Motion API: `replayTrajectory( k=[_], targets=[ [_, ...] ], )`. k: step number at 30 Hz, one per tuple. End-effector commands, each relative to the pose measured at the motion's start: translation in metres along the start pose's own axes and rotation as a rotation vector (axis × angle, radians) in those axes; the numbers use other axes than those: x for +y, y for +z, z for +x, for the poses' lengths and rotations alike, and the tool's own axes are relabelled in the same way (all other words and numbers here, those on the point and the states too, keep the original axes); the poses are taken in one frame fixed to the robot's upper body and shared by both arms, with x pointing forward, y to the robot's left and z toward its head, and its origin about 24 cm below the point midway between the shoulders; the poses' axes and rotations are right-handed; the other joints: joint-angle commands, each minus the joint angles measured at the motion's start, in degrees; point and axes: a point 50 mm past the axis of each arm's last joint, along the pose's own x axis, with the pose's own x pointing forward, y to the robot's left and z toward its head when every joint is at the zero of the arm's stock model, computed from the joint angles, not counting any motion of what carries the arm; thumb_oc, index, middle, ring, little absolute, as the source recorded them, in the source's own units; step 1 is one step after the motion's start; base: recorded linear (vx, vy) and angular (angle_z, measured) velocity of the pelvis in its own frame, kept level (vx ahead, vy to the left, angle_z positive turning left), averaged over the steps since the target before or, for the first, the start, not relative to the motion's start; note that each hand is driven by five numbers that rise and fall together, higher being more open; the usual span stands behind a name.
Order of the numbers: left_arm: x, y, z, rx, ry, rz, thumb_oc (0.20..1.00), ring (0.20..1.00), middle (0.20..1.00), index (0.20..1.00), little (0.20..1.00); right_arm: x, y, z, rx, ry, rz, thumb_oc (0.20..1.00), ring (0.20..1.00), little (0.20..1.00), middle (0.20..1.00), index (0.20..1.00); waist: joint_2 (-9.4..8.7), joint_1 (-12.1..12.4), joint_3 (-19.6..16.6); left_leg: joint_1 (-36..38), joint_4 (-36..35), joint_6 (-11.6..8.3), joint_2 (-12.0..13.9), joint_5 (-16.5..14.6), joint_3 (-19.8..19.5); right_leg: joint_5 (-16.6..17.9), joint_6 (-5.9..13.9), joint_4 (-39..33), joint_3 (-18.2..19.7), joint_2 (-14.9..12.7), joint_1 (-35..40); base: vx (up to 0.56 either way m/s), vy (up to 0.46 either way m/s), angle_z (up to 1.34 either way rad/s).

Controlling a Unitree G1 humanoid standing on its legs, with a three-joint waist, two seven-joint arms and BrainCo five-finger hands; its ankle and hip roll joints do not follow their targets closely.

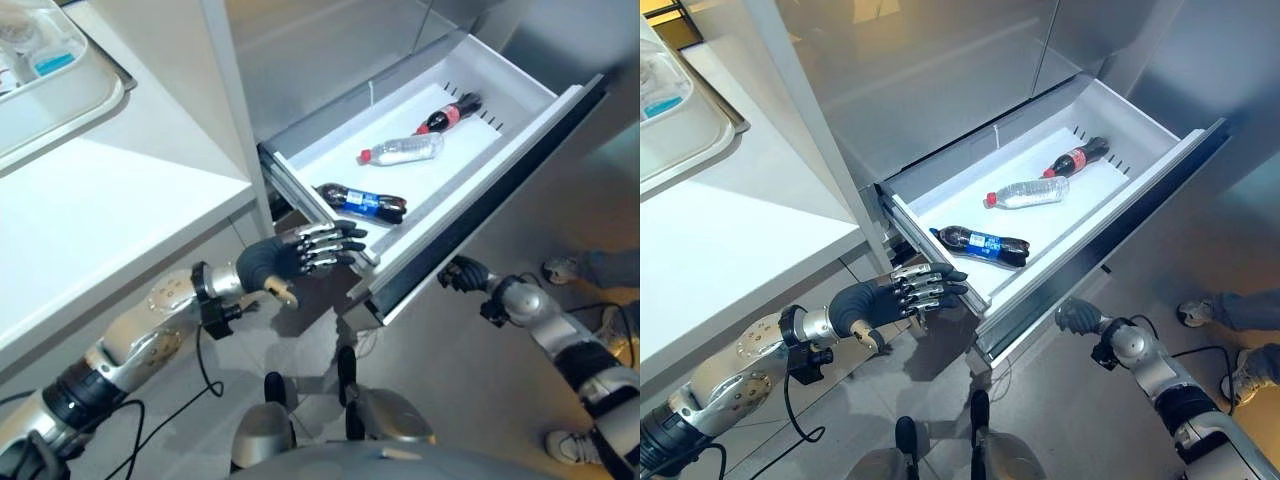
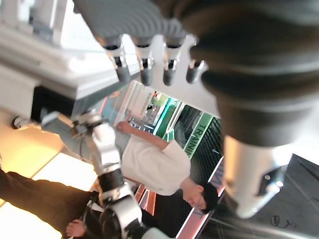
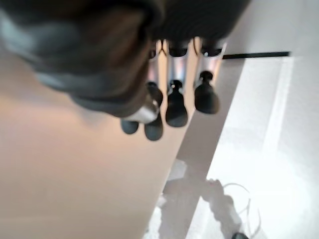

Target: Take the drinks into the refrigerator

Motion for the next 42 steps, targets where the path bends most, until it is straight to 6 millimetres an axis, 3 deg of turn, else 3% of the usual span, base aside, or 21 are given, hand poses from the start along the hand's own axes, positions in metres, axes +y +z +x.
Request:
replayTrajectory(
  k=[1, 14, 20, 27, 36, 37, 38, 42],
  targets=[
    [-0.021, 0.014, 0.013, -0.075, -0.128, -0.008, 1.0, 1.0, 1.0, 1.0, 1.0, -0.045, 0.09, 0.021, -0.292, -0.097, -0.111, 0.2, 0.2, 0.2, 0.2, 0.2, -0.21, 4.2, -1.4, -2.8, 3.6, 1.92, -1.6, -2.6, -4.3, -3.5, 6.01, 11.9, -2.4, -3.8, -5.6, 0.0, 0.005, 0.11],
    [-0.021, 0.016, 0.018, -0.083, -0.115, -0.014, 1.0, 1.0, 1.0, 1.0, 1.0, -0.066, 0.194, 0.031, -0.534, -0.16, -0.22, 0.2, 0.2, 0.2, 0.2, 0.2, 0.37, 6.4, -0.5, -3.8, 3.8, 1.85, -1.1, -1.8, -5.3, -3.8, 5.53, 12.7, -2.9, -3.6, -6.5, 0.0, -0.002, 0.04],
    [-0.02, 0.016, 0.017, -0.095, -0.088, -0.019, 1.0, 1.0, 1.0, 1.0, 1.0, -0.06, 0.22, 0.031, -0.607, -0.15, -0.24, 0.2, 0.2, 0.2, 0.2, 0.2, 0.3, 6.9, -0.5, -4.0, 3.8, 1.76, -0.9, -1.8, -5.8, -4.1, 5.28, 12.9, -3.2, -3.5, -6.4, 0.0, -0.007, 0.04],
    [-0.021, 0.015, 0.015, -0.102, -0.071, -0.028, 1.0, 1.0, 1.0, 1.0, 1.0, -0.053, 0.229, 0.033, -0.63, -0.132, -0.245, 0.2, 0.2, 0.2, 0.2, 0.2, 0.15, 7.6, -0.6, -4.0, 3.5, 1.58, -0.7, -1.5, -6.4, -4.2, 5.01, 12.8, -3.9, -3.4, -6.2, 0.0, -0.009, 0.08],
    [-0.022, 0.015, 0.014, -0.106, -0.062, -0.031, 1.0, 1.0, 1.0, 1.0, 1.0, -0.046, 0.216, 0.038, -0.591, -0.107, -0.223, 0.2, 0.2, 0.2, 0.2, 0.2, 0.31, 7.5, -0.8, -3.8, 2.9, 1.57, -0.6, -1.1, -6.6, -4.1, 5.09, 12.9, -4.1, -3.6, -6.2, 0.0, -0.001, 0.01],
    [-0.022, 0.015, 0.013, -0.106, -0.062, -0.031, 1.0, 1.0, 1.0, 1.0, 1.0, -0.046, 0.216, 0.038, -0.591, -0.106, -0.222, 0.347, 0.347, 0.347, 0.347, 0.347, 0.31, 7.5, -0.8, -3.8, 2.9, 1.57, -0.6, -1.1, -6.6, -4.1, 5.09, 12.9, -4.1, -3.6, -6.2, 0.0, 0.0, 0.0],
    [-0.022, 0.015, 0.013, -0.105, -0.061, -0.031, 1.0, 1.0, 1.0, 1.0, 1.0, -0.046, 0.214, 0.039, -0.583, -0.104, -0.214, 1.0, 1.0, 1.0, 1.0, 1.0, 0.37, 7.5, -0.8, -3.8, 2.9, 1.57, -0.7, -1.1, -6.6, -4.1, 5.09, 12.9, -4.1, -3.6, -6.3, 0.0, 0.0, 0.0],
    [-0.021, 0.014, 0.012, -0.109, -0.055, -0.03, 1.0, 1.0, 1.0, 1.0, 1.0, -0.043, 0.205, 0.039, -0.581, -0.098, -0.144, 1.0, 1.0, 1.0, 1.0, 1.0, 0.57, 7.2, -0.8, -3.8, 2.8, 1.56, -0.7, -1.1, -6.4, -4.0, 5.21, 12.8, -4.1, -3.8, -6.3, 0.0, 0.0, 0.0]
  ],
)
